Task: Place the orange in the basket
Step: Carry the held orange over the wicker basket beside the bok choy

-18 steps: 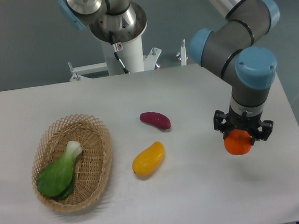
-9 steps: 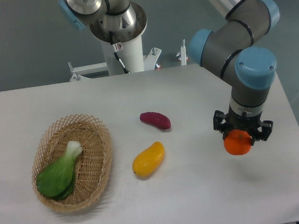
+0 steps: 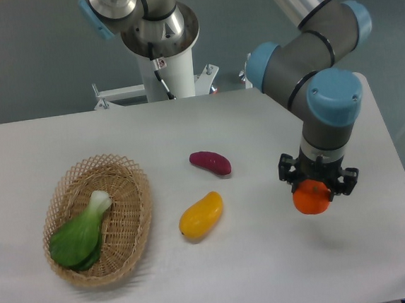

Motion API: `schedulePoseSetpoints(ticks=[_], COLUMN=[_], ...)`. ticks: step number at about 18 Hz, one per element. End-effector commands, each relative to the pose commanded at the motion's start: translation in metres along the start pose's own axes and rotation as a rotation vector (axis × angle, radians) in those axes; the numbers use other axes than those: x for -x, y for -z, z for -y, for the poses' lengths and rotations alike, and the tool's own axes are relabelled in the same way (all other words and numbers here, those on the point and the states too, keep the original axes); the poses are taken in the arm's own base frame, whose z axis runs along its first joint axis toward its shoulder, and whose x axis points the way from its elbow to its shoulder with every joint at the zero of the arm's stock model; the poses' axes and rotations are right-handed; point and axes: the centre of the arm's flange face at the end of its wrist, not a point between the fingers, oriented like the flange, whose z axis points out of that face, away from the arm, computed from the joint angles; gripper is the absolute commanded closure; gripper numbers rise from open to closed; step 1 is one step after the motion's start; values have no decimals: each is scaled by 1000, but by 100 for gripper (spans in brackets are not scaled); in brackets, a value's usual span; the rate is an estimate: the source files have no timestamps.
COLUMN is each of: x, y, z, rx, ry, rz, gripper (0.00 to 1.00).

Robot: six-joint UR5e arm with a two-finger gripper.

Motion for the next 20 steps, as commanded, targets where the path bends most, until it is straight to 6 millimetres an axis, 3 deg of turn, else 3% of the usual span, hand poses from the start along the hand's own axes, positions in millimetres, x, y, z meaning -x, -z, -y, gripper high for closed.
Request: schedulePoseSetpoints(ticks=[8, 11, 16, 20], x=[-77, -130, -243, -291], y=[-6, -6, -13, -14], z=[49, 70, 106, 124], rx=[7, 1, -64, -69], ry=[-57, -89, -225, -268], rz=[-29, -40, -1, -12], gripper=[24, 24, 24, 24])
